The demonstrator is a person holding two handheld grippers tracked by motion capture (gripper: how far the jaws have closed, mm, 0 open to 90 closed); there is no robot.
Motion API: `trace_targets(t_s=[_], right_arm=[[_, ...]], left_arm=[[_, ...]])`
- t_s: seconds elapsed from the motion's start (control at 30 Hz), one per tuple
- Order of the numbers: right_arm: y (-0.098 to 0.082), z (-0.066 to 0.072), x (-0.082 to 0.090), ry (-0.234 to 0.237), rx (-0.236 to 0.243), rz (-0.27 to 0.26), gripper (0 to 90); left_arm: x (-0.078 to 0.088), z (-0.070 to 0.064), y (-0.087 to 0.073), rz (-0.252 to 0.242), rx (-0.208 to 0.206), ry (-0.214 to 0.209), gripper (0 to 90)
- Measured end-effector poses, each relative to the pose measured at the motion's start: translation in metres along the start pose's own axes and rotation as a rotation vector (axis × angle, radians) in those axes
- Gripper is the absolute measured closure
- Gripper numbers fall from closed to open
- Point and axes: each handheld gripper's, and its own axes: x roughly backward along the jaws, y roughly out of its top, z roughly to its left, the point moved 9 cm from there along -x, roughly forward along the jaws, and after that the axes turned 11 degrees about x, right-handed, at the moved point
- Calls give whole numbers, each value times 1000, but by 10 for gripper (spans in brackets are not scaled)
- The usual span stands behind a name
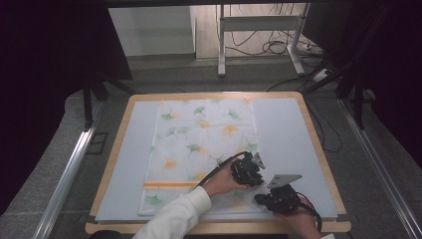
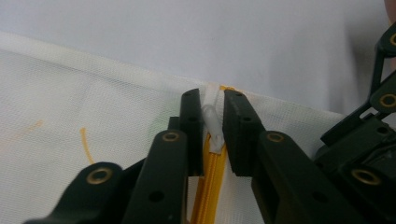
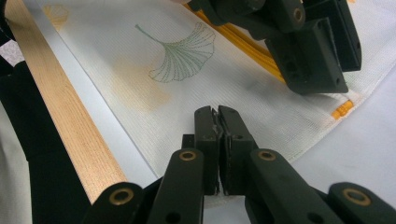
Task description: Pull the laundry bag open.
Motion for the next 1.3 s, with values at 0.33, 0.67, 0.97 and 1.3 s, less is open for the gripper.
trace_targets(t_s=[0.33,0.67,0.97,1.3], right_arm=[[0,0,0,2,1,-1,860],[0,-1,0,2,4,-2,860],[5,-16,-1,-102,-24,-12,881],[1,-31,0,-144,-115,-2,892]], left_arm=[[3,-4,-2,-43,-38,74,840],[6,-4,-5,-41,-20,56,847],[4,-4,-4,-43,-22,50,848],[5,-3,-5,-32,-30,58,849]])
